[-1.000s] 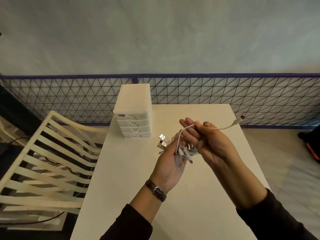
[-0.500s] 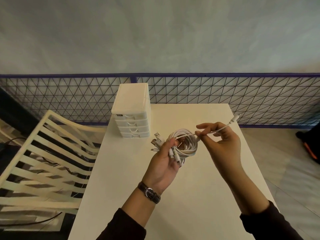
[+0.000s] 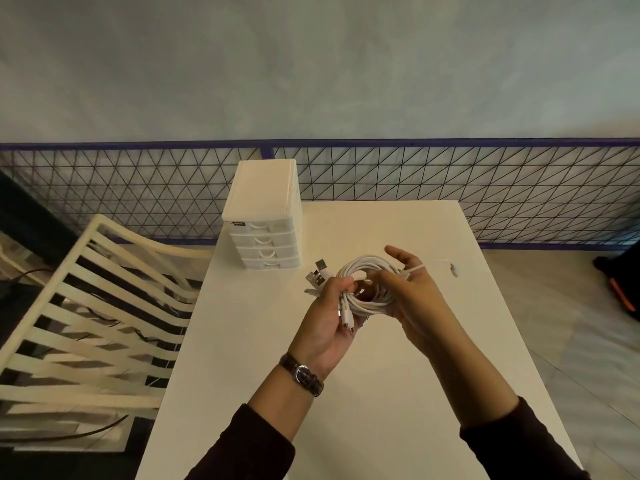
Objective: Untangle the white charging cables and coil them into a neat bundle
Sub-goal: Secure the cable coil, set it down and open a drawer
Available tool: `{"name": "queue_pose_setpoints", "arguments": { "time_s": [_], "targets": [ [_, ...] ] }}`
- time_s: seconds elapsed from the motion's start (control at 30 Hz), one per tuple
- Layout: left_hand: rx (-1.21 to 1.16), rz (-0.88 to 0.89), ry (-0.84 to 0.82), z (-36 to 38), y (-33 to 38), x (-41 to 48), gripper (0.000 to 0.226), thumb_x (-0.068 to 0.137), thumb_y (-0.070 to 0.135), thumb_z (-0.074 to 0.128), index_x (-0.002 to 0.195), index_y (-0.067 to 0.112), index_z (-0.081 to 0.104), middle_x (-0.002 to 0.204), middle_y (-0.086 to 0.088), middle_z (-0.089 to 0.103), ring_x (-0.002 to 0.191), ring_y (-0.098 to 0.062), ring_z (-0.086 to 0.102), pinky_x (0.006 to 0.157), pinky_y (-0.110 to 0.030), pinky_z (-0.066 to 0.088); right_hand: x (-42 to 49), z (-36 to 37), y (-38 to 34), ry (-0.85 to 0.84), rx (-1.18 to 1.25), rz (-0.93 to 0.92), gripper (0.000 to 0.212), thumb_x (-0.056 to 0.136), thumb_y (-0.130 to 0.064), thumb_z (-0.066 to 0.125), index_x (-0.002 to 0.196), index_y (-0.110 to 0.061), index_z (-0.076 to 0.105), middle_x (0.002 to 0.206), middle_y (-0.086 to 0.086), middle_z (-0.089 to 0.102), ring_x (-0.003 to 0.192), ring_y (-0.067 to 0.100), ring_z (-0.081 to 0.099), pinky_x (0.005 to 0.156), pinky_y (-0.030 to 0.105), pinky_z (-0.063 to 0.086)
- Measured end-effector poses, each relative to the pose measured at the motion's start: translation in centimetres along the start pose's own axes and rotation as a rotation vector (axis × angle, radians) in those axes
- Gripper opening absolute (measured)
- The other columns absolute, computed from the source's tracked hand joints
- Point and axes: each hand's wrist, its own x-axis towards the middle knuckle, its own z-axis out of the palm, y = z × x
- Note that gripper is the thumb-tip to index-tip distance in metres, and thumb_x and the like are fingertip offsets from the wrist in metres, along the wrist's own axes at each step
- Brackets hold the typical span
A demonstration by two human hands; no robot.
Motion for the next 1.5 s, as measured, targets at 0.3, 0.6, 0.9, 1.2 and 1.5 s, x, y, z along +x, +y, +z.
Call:
{"name": "queue_pose_setpoints", "arguments": {
  "time_s": [0.3,0.6,0.9,1.2,1.5],
  "targets": [
    [0.207,0.031,0.074,0.0,0.1,0.3,0.039,0.056,0.033,0.07,0.086,0.01,0.061,0.097,-0.019,0.054,0.091,-0.029,0.053,0.086,-0.039,0.037,0.5,0.3,0.0,0.008,-0.147,-0.049,0.029,0.073,0.003,0.074,0.098,-0.005,0.06,0.077,0.01,0.066,0.062,0.021,0.064,0.06,0.031,0.052],
    [0.229,0.049,0.065,-0.3,0.1,0.3,0.013,0.089,0.018,0.055,0.09,0.009,0.064,0.094,-0.016,0.063,0.09,-0.027,0.06,0.083,-0.036,0.044,0.7,0.3,0.9,0.033,-0.127,-0.076,0.033,0.073,0.001,0.076,0.101,-0.002,0.059,0.075,0.007,0.068,0.055,0.011,0.066,0.05,0.021,0.05],
    [0.18,0.031,0.114,-0.7,-0.8,0.7,0.024,0.074,0.031,0.069,0.087,0.01,0.068,0.101,-0.014,0.061,0.099,-0.029,0.052,0.088,-0.039,0.038,1.4,0.2,1.7,0.175,-0.199,-0.083,0.053,0.066,0.006,0.078,0.08,-0.02,0.034,0.071,0.008,0.05,0.059,0.019,0.051,0.049,0.027,0.045],
    [0.05,0.0,-0.116,-1.1,0.2,0.0,0.047,0.075,0.026,0.062,0.113,-0.002,0.063,0.118,-0.015,0.061,0.112,-0.024,0.046,0.101,-0.033,0.039,2.2,-0.4,1.2,0.126,-0.052,0.082,0.045,0.074,0.006,0.071,0.106,-0.007,0.041,0.079,0.011,0.056,0.061,0.019,0.059,0.052,0.029,0.051],
    [0.645,0.059,-0.159,-2.4,2.8,1.0,0.015,0.086,0.016,0.059,0.089,0.015,0.073,0.097,-0.008,0.069,0.094,-0.019,0.061,0.092,-0.032,0.046,2.3,-1.2,0.5,-0.029,0.125,0.112,0.012,0.086,0.003,0.047,0.09,-0.003,0.057,0.069,0.008,0.051,0.054,0.014,0.053,0.045,0.024,0.046]
  ]
}}
